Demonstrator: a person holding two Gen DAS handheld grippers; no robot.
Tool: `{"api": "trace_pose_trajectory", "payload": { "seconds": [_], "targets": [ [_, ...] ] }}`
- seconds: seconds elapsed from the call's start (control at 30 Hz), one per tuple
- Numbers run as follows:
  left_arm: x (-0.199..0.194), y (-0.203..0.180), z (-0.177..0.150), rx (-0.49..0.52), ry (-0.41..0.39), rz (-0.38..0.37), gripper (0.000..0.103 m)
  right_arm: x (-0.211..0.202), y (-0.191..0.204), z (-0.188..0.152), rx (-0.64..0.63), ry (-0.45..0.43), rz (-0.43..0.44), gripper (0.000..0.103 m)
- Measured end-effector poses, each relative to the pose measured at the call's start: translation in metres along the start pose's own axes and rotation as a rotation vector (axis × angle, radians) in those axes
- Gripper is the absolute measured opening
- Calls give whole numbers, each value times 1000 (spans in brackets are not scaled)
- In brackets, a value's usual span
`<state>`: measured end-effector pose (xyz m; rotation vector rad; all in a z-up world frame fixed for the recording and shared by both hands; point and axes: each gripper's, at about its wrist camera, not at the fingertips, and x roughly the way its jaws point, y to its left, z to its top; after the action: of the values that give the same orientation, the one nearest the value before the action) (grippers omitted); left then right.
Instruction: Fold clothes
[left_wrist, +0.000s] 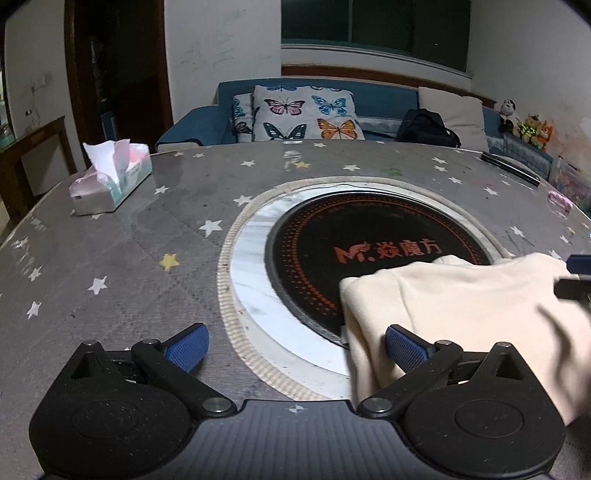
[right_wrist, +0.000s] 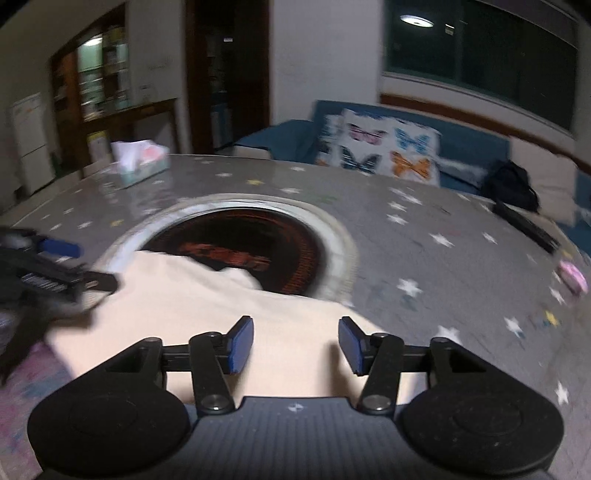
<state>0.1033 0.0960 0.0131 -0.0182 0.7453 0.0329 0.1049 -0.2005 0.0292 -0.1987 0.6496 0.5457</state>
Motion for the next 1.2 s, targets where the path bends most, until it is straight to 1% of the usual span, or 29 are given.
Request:
{"api": "trace_pose_trajectory", "payload": {
  "seconds": [0.17, 0.27, 0.37, 0.47, 0.57, 0.63, 0.7, 0.77, 0.83, 0.87, 0.93, 1.0, 1.13, 1.2],
  "targets": [
    [1, 8, 2, -21, 8, 3, 103, -8, 49, 3, -140, -1, 124, 54],
    [-2, 17, 2, -63, 9, -4, 103, -10, 83, 0, -245, 9, 198, 55],
    [-7, 24, 1, -100, 9, -6, 103, -9, 113, -7, -352, 13, 247, 55],
    [-13, 31, 0, -133, 6, -11, 103, -7, 140, -13, -449, 10, 263, 55],
    [-17, 37, 0, -169, 10, -34, 103, -3, 160, -19, -526, 10, 255, 55],
    [-19, 40, -1, -196, 18, -58, 103, 0, 172, -25, -581, 7, 239, 53],
    [-20, 42, -1, -221, 27, -99, 103, 3, 180, -29, -614, 5, 224, 52],
    [-20, 41, -1, -243, 40, -133, 103, 6, 183, -31, -624, 7, 218, 49],
    [-19, 39, 0, -268, 58, -166, 103, 7, 183, -31, -613, 8, 208, 31],
    [-18, 38, 0, -281, 67, -182, 103, 8, 182, -31, -604, 8, 203, 27],
    [-17, 36, 0, -308, 86, -216, 103, 7, 176, -27, -558, 2, 216, 14],
    [-16, 34, 0, -335, 105, -250, 103, 1, 164, -20, -496, -10, 237, 9],
    [-14, 28, 2, -397, 138, -324, 102, -14, 142, -10, -386, -48, 268, 5],
    [-13, 24, 2, -422, 147, -334, 99, -20, 134, -7, -343, -65, 282, 3]
  ]
}}
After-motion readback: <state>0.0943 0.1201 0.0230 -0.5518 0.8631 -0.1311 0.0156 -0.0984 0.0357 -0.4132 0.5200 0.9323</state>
